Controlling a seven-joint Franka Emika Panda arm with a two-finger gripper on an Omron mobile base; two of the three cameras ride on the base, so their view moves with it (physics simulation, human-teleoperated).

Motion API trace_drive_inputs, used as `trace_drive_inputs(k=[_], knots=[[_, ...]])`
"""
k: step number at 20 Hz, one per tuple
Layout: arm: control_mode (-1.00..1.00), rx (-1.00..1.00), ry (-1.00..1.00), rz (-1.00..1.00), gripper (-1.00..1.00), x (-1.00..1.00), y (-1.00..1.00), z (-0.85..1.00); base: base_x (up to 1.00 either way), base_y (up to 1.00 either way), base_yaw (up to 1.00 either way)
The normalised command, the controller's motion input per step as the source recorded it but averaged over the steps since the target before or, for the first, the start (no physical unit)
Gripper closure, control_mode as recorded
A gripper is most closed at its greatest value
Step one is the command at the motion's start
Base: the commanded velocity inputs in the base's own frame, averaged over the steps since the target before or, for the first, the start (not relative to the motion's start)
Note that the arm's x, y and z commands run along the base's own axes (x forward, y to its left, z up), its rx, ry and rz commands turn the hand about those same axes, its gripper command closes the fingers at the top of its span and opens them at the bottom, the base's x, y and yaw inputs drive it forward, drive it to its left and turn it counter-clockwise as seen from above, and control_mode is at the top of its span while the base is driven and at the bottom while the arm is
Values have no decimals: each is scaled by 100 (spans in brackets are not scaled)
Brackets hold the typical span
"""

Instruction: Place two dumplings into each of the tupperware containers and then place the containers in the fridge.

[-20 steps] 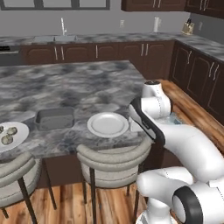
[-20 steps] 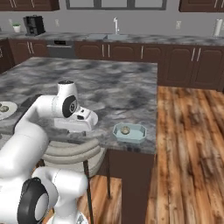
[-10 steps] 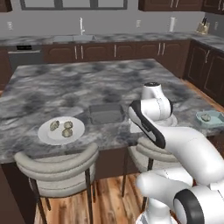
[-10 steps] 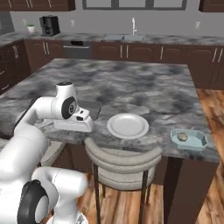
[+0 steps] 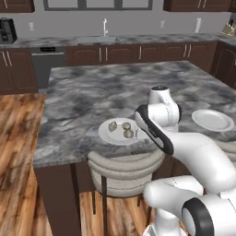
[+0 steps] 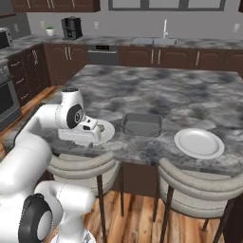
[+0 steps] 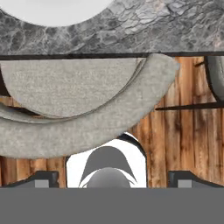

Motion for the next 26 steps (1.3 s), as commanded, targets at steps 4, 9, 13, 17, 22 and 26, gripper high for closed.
trace_drive_inputs(k=[4,9,13,17,22,26], knots=[[100,0,0,0,-100,0,0,0,24,31,0],[100,0,0,0,-100,0,0,0,45,-2,1],[100,0,0,0,-100,0,0,0,56,-3,0],[100,0,0,0,-100,0,0,0,59,0,0],[-100,0,5,0,-100,94,0,-1,0,0,0],[-100,0,5,0,-100,91,0,-17,0,0,0]])
